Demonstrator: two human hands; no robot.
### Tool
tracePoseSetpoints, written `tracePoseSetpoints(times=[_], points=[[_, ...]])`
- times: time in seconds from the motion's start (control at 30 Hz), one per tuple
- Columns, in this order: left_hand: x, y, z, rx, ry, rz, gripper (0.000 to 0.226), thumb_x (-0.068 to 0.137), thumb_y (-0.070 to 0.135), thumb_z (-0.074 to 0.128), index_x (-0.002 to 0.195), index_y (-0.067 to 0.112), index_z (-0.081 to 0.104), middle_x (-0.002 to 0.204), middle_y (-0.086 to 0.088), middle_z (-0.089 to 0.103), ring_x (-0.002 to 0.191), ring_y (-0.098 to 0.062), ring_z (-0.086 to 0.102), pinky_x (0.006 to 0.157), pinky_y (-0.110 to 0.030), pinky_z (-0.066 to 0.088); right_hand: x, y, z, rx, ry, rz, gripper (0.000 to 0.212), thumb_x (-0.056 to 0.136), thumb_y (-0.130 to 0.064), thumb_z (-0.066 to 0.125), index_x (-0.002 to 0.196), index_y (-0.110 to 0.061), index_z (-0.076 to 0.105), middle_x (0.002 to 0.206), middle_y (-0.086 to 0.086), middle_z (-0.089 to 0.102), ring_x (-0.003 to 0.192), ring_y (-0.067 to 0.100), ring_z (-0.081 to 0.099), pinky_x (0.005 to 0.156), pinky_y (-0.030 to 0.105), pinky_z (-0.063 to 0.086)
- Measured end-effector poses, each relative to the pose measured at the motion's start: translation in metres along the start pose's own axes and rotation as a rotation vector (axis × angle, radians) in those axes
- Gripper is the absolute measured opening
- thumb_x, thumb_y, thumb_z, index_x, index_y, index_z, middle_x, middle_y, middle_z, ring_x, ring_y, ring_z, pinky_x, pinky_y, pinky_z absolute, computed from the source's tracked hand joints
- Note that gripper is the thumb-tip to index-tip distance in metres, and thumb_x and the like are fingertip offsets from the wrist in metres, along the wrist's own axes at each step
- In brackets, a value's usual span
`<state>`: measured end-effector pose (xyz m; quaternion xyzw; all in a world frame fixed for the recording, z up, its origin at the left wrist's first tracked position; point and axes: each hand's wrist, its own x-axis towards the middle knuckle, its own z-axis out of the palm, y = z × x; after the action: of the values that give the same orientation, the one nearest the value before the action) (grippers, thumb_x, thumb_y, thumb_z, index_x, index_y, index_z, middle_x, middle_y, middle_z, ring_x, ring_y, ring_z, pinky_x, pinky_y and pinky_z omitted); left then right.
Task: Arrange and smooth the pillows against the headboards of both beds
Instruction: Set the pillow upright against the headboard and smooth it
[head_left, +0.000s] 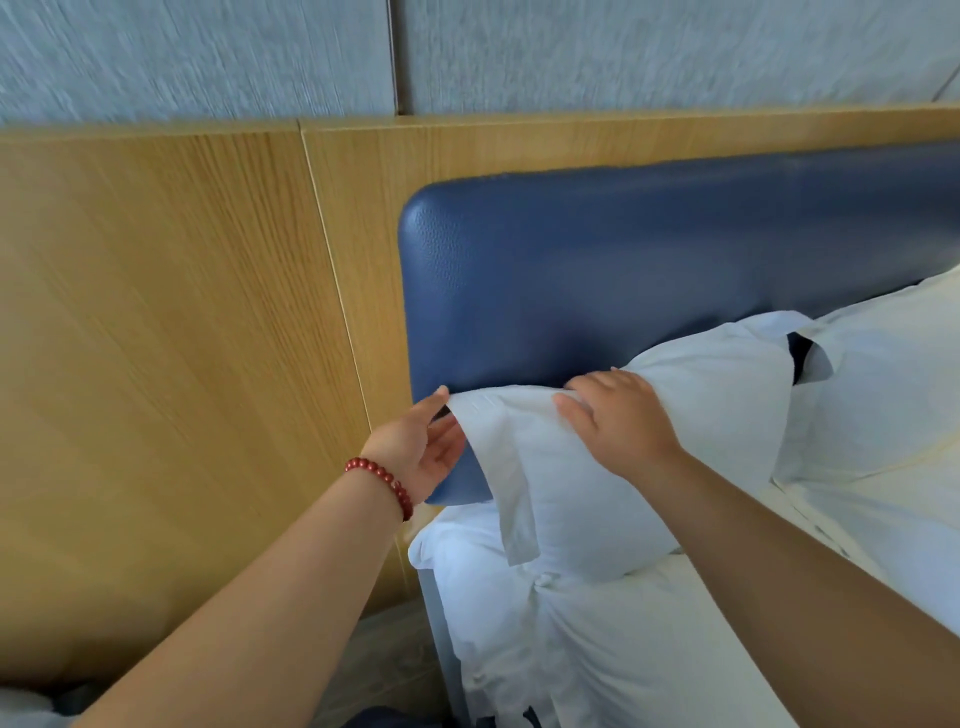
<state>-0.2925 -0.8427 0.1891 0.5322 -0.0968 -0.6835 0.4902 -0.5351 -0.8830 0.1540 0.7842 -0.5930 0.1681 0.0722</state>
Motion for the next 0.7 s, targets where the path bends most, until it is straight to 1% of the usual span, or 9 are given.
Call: tracePoseSetpoints(times=[0.03, 0.1, 0.2, 0.33, 0.4, 0.47, 0.57, 0.63, 0.7], points=[[0.000, 0.000, 0.002, -0.022, 0.002, -0.012, 0.020, 0.087, 0.013, 0.072, 0.104, 0.008, 0.063, 0.082, -0.003, 0.072, 0.073, -0.013, 0.069, 0.064, -0.025, 0.055, 0.000, 0.002, 0.000, -0.009, 0.002, 0.013, 0.052, 0.095, -0.050, 0.025, 0.080, -0.016, 0.061, 0.075, -0.001, 0.063, 0.075, 0.026, 0.056, 0.084, 0.037, 0.043], [0.001, -0.002, 0.001, 0.010, 0.019, 0.117, 0.020, 0.087, 0.007, 0.070, 0.104, 0.013, 0.062, 0.072, 0.001, 0.064, 0.063, -0.008, 0.060, 0.061, -0.022, 0.050, -0.004, 0.001, -0.001, -0.015, 0.033, 0.031, 0.051, 0.096, -0.049, 0.025, 0.076, -0.016, 0.058, 0.070, -0.002, 0.059, 0.071, 0.025, 0.054, 0.077, 0.036, 0.040], [-0.001, -0.008, -0.005, 0.117, 0.024, 0.268, 0.014, 0.089, 0.008, 0.067, 0.097, 0.018, 0.060, 0.078, 0.000, 0.062, 0.072, -0.012, 0.058, 0.071, -0.026, 0.048, -0.015, 0.001, 0.000, 0.000, 0.112, 0.037, 0.048, 0.099, -0.044, 0.028, 0.076, -0.016, 0.058, 0.069, -0.002, 0.058, 0.069, 0.024, 0.052, 0.076, 0.036, 0.041], [0.000, -0.003, -0.015, 0.089, 0.187, 0.074, 0.008, 0.097, 0.006, 0.053, 0.102, 0.012, 0.057, 0.100, -0.007, 0.067, 0.090, -0.016, 0.061, 0.071, -0.024, 0.048, -0.028, 0.001, 0.001, 0.007, 0.156, 0.025, 0.048, 0.100, -0.041, 0.028, 0.083, -0.016, 0.066, 0.076, -0.004, 0.065, 0.073, 0.022, 0.057, 0.081, 0.034, 0.041], [-0.009, 0.000, -0.013, 0.065, 0.236, 0.233, 0.014, 0.099, 0.007, 0.045, 0.100, 0.015, 0.056, 0.099, -0.003, 0.067, 0.089, -0.016, 0.061, 0.067, -0.020, 0.046, -0.030, 0.000, -0.002, 0.013, 0.161, 0.048, 0.047, 0.100, -0.040, 0.028, 0.086, -0.017, 0.067, 0.079, -0.004, 0.067, 0.076, 0.021, 0.060, 0.084, 0.035, 0.043], [-0.025, 0.001, -0.004, 0.239, 0.213, 0.614, 0.019, 0.097, 0.008, 0.047, 0.097, 0.019, 0.063, 0.093, 0.004, 0.069, 0.094, -0.014, 0.065, 0.076, -0.019, 0.049, -0.028, 0.000, -0.003, 0.007, 0.155, 0.050, 0.047, 0.100, -0.039, 0.029, 0.090, -0.017, 0.069, 0.084, -0.004, 0.069, 0.080, 0.020, 0.062, 0.086, 0.036, 0.044], [-0.034, -0.007, 0.021, 0.618, -0.060, 1.018, 0.024, 0.098, 0.010, 0.050, 0.103, 0.020, 0.070, 0.105, 0.010, 0.070, 0.101, 0.001, 0.062, 0.088, -0.010, 0.044, -0.021, -0.001, -0.003, 0.037, 0.125, 0.032, 0.050, 0.100, -0.040, 0.027, 0.097, -0.018, 0.071, 0.093, -0.004, 0.072, 0.088, 0.021, 0.064, 0.091, 0.037, 0.042], [-0.023, -0.018, 0.038, 0.976, -0.242, 1.110, 0.026, 0.101, 0.019, 0.048, 0.120, 0.020, 0.066, 0.120, 0.013, 0.063, 0.111, 0.005, 0.053, 0.096, -0.005, 0.035, -0.017, -0.001, -0.004, 0.087, 0.141, 0.020, 0.048, 0.100, -0.039, 0.028, 0.109, -0.019, 0.071, 0.107, -0.004, 0.072, 0.103, 0.021, 0.064, 0.097, 0.038, 0.041], [-0.004, -0.035, 0.043, 1.354, -0.356, 1.055, 0.043, 0.103, 0.034, 0.041, 0.142, 0.018, 0.046, 0.142, 0.007, 0.049, 0.130, -0.004, 0.042, 0.110, -0.015, 0.028, -0.017, -0.002, -0.006, 0.110, 0.153, -0.043, 0.045, 0.098, -0.035, 0.032, 0.119, -0.019, 0.068, 0.122, -0.004, 0.067, 0.117, 0.018, 0.058, 0.103, 0.039, 0.039]])
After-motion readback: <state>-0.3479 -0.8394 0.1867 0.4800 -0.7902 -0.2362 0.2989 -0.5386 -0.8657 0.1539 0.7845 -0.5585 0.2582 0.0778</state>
